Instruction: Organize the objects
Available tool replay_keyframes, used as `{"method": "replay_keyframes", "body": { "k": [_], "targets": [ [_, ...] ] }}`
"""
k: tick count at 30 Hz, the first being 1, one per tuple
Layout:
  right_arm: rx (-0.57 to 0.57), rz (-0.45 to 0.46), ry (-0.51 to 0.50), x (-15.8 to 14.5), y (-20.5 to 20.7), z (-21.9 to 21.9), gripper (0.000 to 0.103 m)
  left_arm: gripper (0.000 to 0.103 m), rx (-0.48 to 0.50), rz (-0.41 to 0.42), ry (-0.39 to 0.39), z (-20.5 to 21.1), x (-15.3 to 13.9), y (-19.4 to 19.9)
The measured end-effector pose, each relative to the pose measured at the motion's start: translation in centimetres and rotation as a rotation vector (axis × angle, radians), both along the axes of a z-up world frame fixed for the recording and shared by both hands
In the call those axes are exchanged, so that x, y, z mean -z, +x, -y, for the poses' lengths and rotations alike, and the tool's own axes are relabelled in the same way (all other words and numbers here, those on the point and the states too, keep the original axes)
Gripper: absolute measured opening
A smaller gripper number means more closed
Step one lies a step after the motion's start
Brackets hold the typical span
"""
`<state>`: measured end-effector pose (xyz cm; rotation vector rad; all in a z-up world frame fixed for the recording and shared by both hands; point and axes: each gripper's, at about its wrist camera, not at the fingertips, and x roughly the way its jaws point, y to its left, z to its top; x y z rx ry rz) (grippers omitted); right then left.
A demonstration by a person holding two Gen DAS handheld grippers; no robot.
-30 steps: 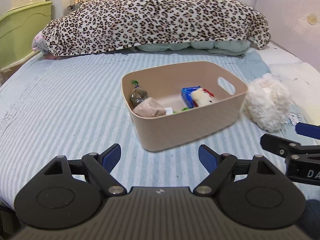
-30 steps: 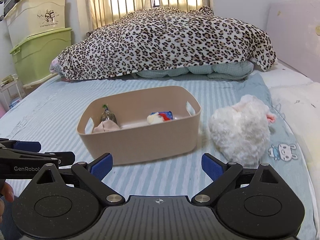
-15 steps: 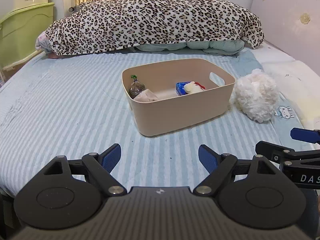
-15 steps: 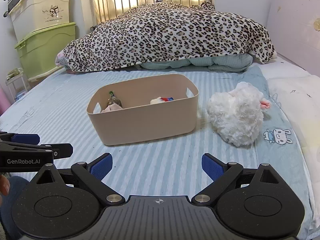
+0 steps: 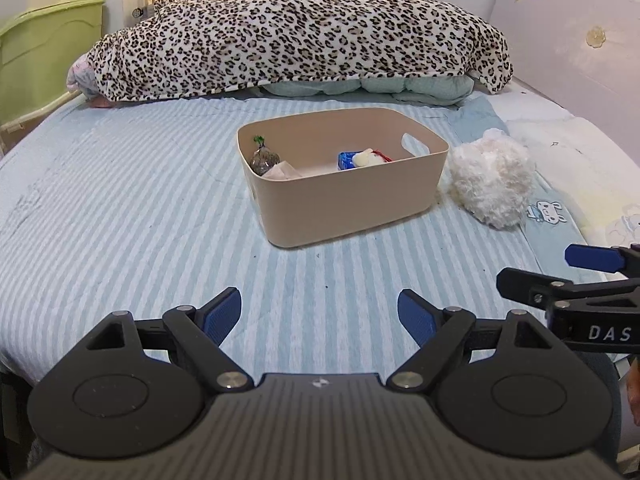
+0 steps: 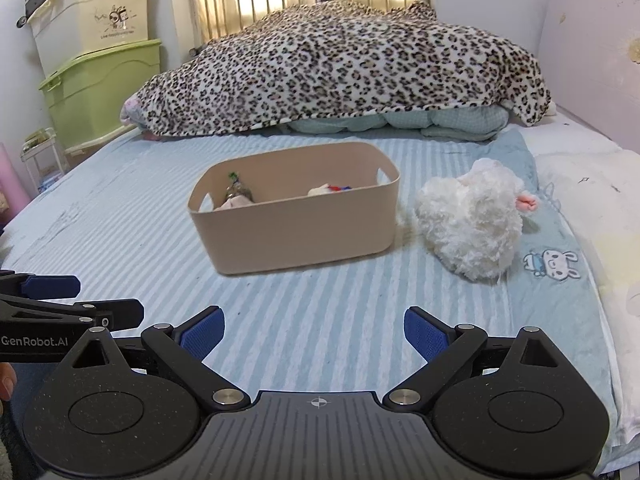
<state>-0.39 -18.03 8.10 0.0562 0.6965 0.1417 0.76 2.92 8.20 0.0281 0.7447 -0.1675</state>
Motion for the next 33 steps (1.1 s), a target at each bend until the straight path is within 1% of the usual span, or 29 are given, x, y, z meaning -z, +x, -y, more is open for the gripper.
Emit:
{"method": "replay_keyframes", "body": {
  "k": [4,8,13,24,33],
  "targets": [
    [-0.017,-0.011,-0.014,0.2,-0.4,-0.6,0.098,0.086,-0.006,0.0,-0.003,-0.2,0.0,-0.4],
    [-0.025,-0.002,-0.021,0.0,-0.8,-0.8,0.098,0.086,-0.012,0.003,-0.011,-0.3,0.0,-0.7],
    [-0.028,0.002,-0.018,-0.2,-1.2,-0.8,0.098,0.086,-0.006,0.015,-0.005,0.0,-0.2,-1.2],
    [-0.031,-0.003,-0.02,-0.4,-1.9,-1.0,0.098,0.087,0.016,0.012,-0.008,0.5,-0.3,-1.6],
    [-0.034,-0.007,-0.01,-0.5,-1.9,-0.8,0.098,0.087,0.014,0.019,0.001,0.7,-0.5,-1.8]
  ]
}}
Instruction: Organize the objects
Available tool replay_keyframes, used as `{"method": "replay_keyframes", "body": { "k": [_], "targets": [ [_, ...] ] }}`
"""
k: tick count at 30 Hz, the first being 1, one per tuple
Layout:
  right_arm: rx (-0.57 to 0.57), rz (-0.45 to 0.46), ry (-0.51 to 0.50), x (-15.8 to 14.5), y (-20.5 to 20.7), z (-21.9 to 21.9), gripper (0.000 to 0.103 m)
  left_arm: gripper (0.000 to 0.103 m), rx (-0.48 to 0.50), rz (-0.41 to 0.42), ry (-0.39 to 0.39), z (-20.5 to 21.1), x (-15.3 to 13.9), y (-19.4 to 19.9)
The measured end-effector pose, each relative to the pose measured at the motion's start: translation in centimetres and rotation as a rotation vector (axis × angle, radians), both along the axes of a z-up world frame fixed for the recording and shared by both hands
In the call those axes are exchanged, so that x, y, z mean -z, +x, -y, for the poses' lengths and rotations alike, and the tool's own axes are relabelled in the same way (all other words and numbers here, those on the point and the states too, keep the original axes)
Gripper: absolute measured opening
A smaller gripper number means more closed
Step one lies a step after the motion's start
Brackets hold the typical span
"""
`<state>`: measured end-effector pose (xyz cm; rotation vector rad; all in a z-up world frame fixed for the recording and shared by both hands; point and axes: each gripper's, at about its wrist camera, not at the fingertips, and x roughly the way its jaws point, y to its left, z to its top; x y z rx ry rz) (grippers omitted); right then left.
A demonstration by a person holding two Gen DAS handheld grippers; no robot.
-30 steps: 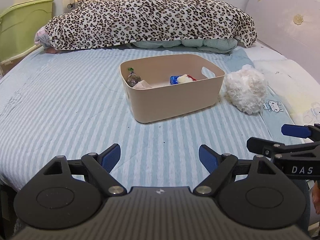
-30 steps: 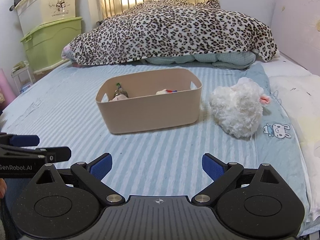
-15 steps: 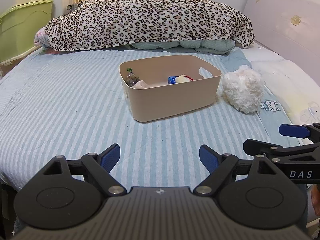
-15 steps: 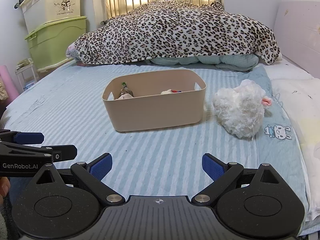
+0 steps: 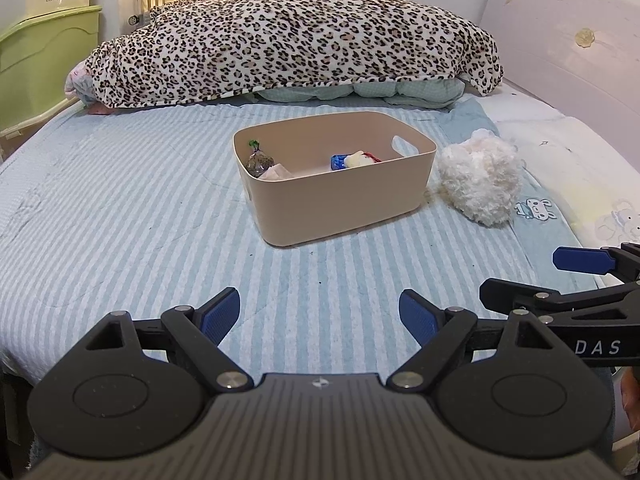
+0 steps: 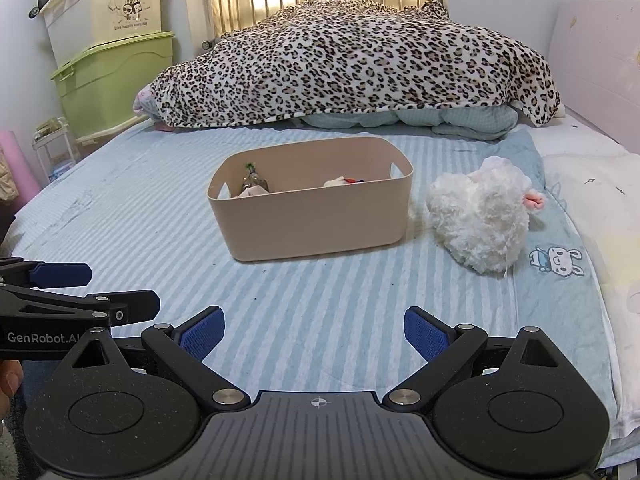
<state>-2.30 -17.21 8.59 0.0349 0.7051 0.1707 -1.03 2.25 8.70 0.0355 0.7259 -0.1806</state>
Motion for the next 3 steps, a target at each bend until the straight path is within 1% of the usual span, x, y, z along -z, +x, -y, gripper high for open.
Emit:
{"method": "replay_keyframes", "body": {
  "k": [3],
  "targets": [
    [0.005,-0.005,0.0,0.08,0.06,0.09,0.098,0.087,-0.004,-0.006,-0.002,-0.01,0.14,0.17]
  ]
}}
